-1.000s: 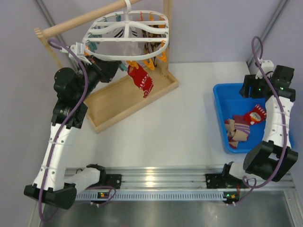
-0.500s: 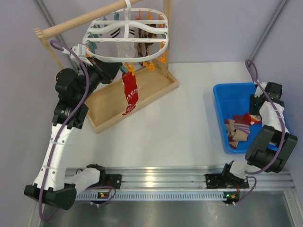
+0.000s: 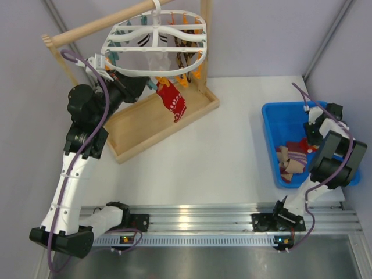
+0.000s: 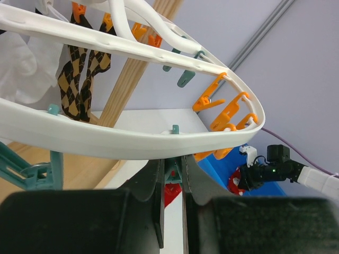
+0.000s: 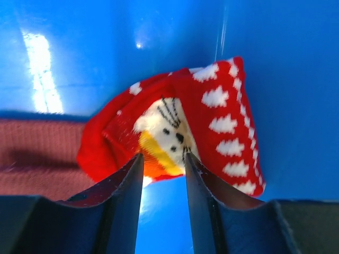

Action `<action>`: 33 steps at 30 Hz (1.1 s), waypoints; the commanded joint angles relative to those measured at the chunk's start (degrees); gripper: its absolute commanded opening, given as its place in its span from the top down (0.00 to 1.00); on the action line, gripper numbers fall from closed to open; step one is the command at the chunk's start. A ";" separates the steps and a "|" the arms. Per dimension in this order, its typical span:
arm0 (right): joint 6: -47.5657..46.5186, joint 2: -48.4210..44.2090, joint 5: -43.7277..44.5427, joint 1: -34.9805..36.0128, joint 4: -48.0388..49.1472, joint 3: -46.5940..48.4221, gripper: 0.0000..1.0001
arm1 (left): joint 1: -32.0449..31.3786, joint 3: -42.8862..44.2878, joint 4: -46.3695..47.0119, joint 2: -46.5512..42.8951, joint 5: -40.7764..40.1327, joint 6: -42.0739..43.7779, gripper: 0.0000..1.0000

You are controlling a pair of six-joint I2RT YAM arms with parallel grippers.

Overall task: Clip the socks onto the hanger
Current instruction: Pick up the sock from the bin.

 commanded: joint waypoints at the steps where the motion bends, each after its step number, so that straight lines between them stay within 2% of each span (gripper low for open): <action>1: -4.06 2.60 0.47 -0.98 -0.94 4.44 0.62 | -0.12 -0.49 3.19 -0.92 -0.89 0.76 1.00; 7: -3.89 6.64 -0.14 -0.98 -3.67 7.61 0.62 | -0.12 -0.49 3.19 -0.92 -1.15 1.02 1.00; 10: -3.80 7.88 -0.14 -1.06 -5.43 8.40 0.67 | -0.12 -0.58 3.28 -0.83 -1.06 1.11 1.00; 11: -3.97 7.88 -1.71 -1.06 -5.69 8.40 0.78 | -0.12 -0.58 3.28 -0.83 -1.15 1.02 1.00; 13: -4.06 7.62 -2.77 -1.06 -7.44 8.84 0.88 | -0.12 -0.67 3.36 -0.74 -1.15 1.11 1.00; 14: -3.97 7.79 -4.00 -1.06 -8.49 9.80 0.98 | -0.12 -0.67 3.36 -0.83 -1.06 1.11 1.00; 15: -3.80 8.14 -4.62 -1.15 -10.94 10.50 1.00 | -0.12 -0.67 3.36 -0.83 -1.15 1.11 1.00; 23: 0.94 5.86 -14.01 -2.65 -18.61 16.65 1.00 | -0.12 -0.67 3.54 -0.83 -1.24 1.46 1.00; 28: 5.25 -0.46 -19.47 -2.91 -19.49 19.29 1.00 | -0.12 -0.67 3.54 -1.01 -1.24 1.64 1.00; 33: 8.85 -4.68 -26.67 -3.87 -22.90 25.97 1.00 | -0.12 -0.67 3.54 -0.92 -1.33 1.38 1.00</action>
